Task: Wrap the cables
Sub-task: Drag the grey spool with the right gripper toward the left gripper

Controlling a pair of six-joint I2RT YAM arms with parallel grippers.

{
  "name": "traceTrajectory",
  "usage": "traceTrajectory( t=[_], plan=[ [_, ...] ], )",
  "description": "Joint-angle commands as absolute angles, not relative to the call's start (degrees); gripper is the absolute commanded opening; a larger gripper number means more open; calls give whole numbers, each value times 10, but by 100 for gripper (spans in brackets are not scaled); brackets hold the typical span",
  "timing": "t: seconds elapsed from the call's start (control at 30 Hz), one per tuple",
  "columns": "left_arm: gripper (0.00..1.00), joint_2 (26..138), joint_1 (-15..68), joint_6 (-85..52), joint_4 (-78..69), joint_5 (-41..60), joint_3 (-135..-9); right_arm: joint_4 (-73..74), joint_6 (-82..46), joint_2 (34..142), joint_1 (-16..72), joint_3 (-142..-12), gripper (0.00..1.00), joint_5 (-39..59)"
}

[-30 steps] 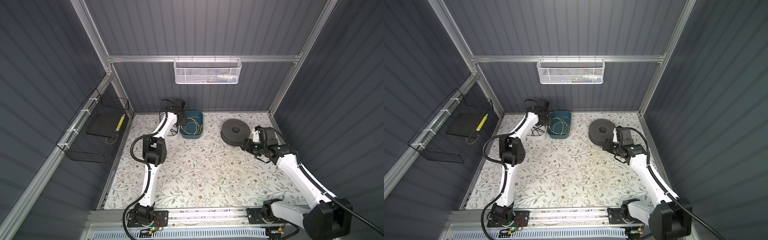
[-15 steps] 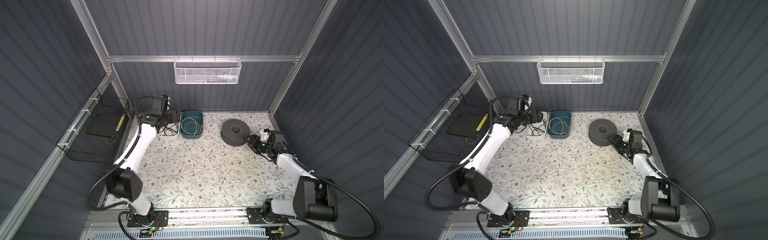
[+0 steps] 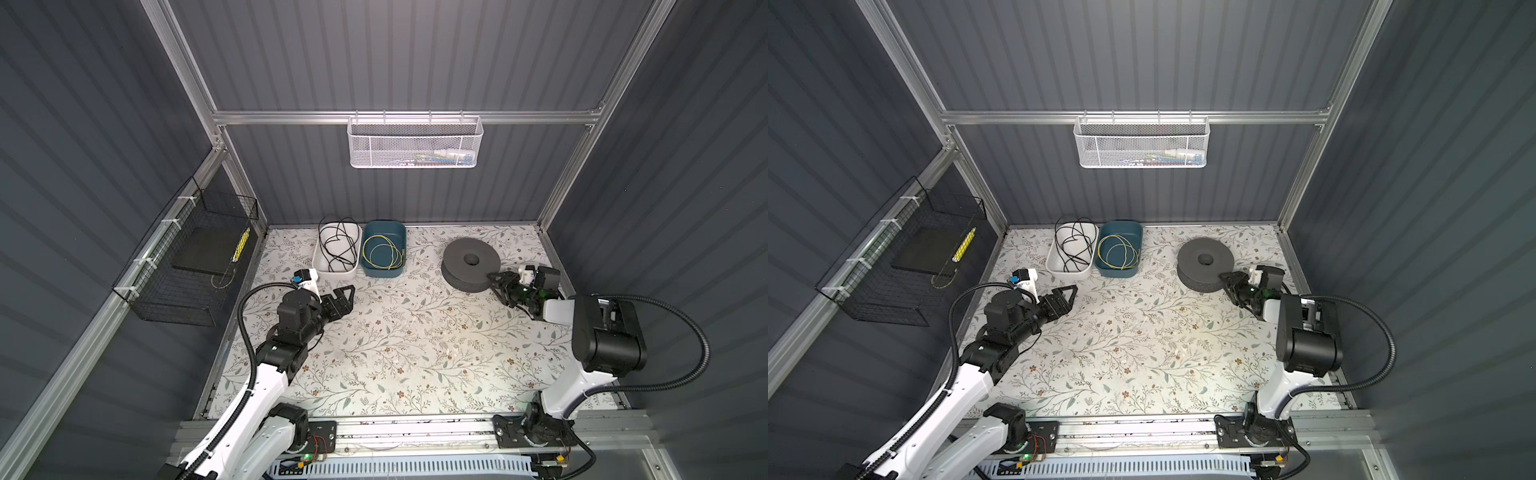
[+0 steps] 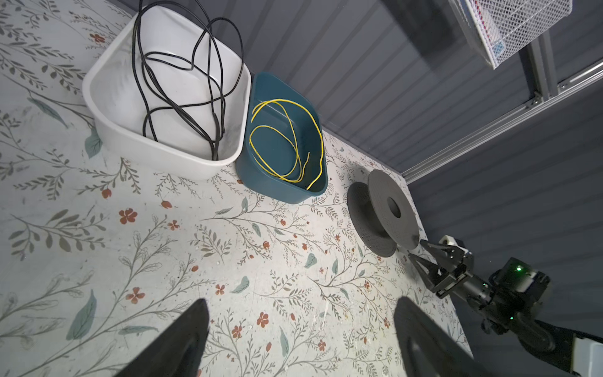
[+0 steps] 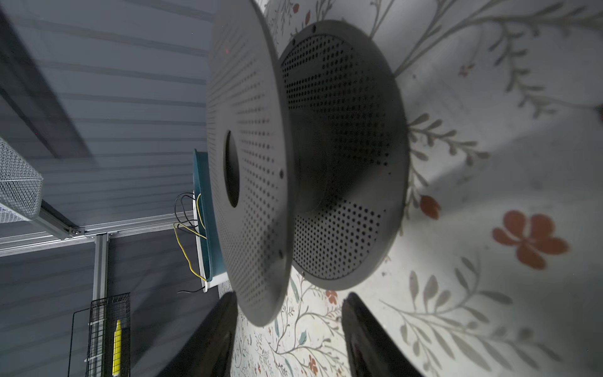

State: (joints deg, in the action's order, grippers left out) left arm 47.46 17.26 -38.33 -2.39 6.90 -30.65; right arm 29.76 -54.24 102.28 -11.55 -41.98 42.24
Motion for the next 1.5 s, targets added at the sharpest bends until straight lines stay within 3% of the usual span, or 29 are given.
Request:
traceTrajectory(
  t=[0.0,0.27,0.53,0.9,1.23,1.47],
  plan=[
    [92,460,172,-418,-113,59,-296,381,-561,1035,-118,-441,52,447],
    [92,515,172,-403,-182,85,-324,508,-639,1112,-118,-449,44,470],
    [92,528,172,-405,-207,105,-346,648,-721,1145,-117,-446,28,482],
    [92,511,172,-374,-150,102,-379,732,-803,1148,-115,-456,2,490],
    [93,501,172,-353,-110,83,-402,761,-842,1083,-81,-445,0,499],
    [93,489,172,-345,-92,63,-407,806,-876,1026,-6,-404,0,495]
  ],
)
